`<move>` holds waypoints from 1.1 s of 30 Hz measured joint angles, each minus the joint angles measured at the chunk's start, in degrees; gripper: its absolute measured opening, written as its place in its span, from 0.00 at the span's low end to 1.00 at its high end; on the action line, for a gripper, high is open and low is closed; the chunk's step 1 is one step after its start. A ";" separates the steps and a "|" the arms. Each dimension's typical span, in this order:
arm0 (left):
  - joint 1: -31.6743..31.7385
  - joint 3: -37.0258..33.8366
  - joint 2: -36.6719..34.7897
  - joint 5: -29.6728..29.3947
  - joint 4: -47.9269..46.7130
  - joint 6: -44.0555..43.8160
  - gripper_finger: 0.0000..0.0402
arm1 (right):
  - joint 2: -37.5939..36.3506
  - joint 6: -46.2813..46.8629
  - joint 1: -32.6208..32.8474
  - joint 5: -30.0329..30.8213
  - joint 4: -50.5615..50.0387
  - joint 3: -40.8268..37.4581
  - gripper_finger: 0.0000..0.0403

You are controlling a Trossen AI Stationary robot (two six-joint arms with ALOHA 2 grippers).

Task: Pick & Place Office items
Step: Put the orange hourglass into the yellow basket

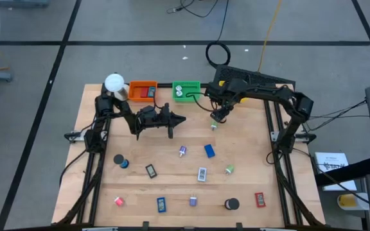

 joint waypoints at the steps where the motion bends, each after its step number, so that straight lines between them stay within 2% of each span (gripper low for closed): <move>1: 0.00 0.00 0.00 0.04 0.00 0.00 0.06 | 0.56 -0.11 0.01 -0.19 -0.05 -0.08 0.80; 7: 0.00 0.00 -0.01 0.05 0.00 0.00 0.06 | 1.98 0.23 -0.22 -0.26 0.05 -0.07 0.74; 17: 0.00 0.00 0.00 0.05 0.00 0.02 0.06 | 1.85 0.84 -0.24 -0.54 -0.12 -0.06 0.51; 23: 0.00 0.00 0.00 0.03 0.00 -0.07 0.06 | 0.64 0.67 -0.52 -0.54 0.18 -0.06 0.51; 27: 0.00 0.00 0.00 0.01 0.02 -0.09 0.06 | -2.10 0.24 -1.76 -2.95 -1.75 1.27 0.51; 33: 0.00 0.00 0.00 -0.02 0.02 -0.16 0.06 | -3.66 -2.49 -5.20 -1.81 -9.47 11.90 0.51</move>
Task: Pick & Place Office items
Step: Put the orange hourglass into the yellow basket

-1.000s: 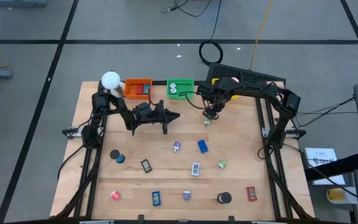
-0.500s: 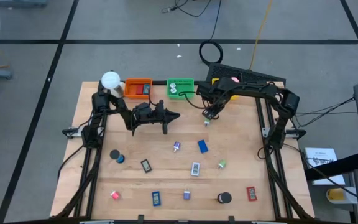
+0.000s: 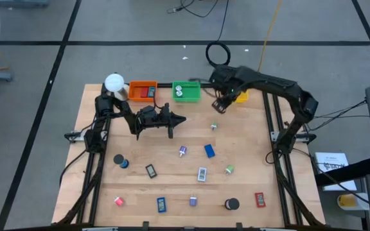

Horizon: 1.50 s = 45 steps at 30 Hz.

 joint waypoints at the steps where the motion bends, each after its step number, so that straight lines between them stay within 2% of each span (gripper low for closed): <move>1: 0.00 0.00 0.00 0.00 0.00 -0.04 0.06 | 0.00 -1.20 -0.80 0.93 -1.35 2.51 0.51; 5: 0.00 0.00 0.00 -0.02 0.00 -0.08 0.06 | 1.32 -5.36 -4.90 1.99 -4.21 11.63 0.51; 9: 0.00 0.00 0.00 -0.05 0.00 -0.08 0.06 | 3.43 -10.33 -9.67 2.24 -5.00 15.92 0.51; 16: 0.00 0.00 0.00 -0.09 -0.01 -0.06 0.06 | 8.69 -19.61 -15.15 2.15 -4.49 15.93 0.51; 27: 0.00 0.00 0.00 -0.15 -0.02 0.03 0.06 | 17.52 -30.96 -15.72 2.18 1.82 15.93 0.51; 33: 0.00 0.00 0.00 -0.17 -0.04 0.33 0.06 | 19.70 -35.54 -15.84 6.25 2.42 15.90 0.51; 39: 0.00 0.00 0.00 -0.17 -0.07 0.51 0.06 | 20.57 -38.26 -16.66 6.08 2.54 15.72 0.51; 45: 0.00 0.00 0.00 -0.17 -0.07 0.51 0.06 | 20.57 -39.05 -16.79 6.20 4.60 11.93 0.51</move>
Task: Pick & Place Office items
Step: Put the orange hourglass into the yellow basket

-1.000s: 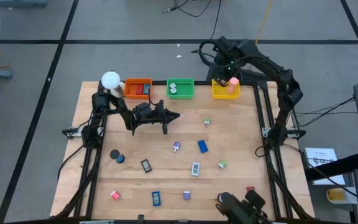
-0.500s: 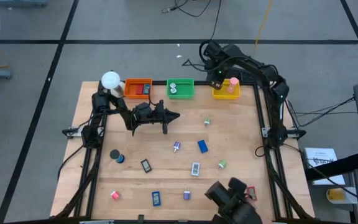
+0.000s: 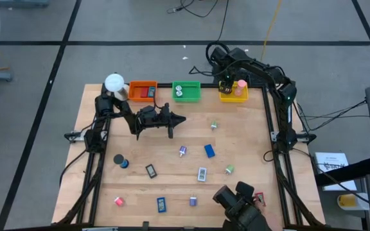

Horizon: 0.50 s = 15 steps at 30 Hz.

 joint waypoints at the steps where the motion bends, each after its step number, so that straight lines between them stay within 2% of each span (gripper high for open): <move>1: 0.00 0.00 0.00 0.00 -0.01 0.00 0.06 | -0.01 -0.10 0.00 0.00 0.45 -0.68 0.51; 10: 0.00 0.00 0.00 0.00 -0.04 -0.02 0.06 | -0.15 -0.71 0.00 0.41 3.46 -2.85 0.54; 15: 0.00 0.00 0.00 0.00 -0.02 -0.02 0.06 | -0.09 -0.71 0.00 3.12 3.35 -2.91 0.58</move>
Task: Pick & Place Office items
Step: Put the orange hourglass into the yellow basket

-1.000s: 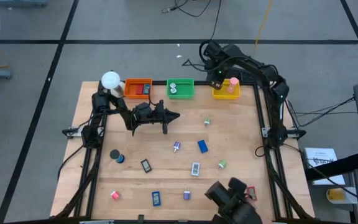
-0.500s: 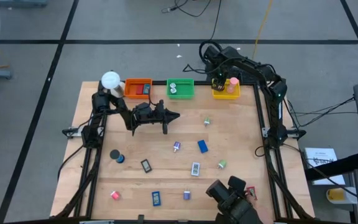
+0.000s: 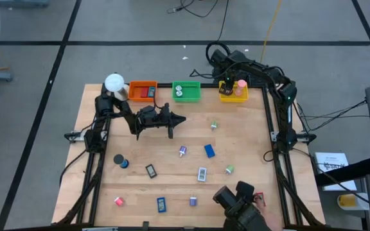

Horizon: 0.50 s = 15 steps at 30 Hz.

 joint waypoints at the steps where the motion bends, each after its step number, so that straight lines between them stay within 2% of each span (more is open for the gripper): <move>1: 0.00 0.00 0.00 0.00 0.00 0.00 0.06 | 0.00 -0.01 0.00 0.17 0.02 0.00 0.59; 8: 0.00 0.00 0.00 0.00 0.00 -0.02 0.06 | -0.33 0.58 0.09 0.63 0.08 0.00 0.64; 15: 0.00 -0.01 0.00 -0.02 0.02 -0.19 0.06 | -3.33 -0.18 2.32 7.99 -1.35 0.44 0.71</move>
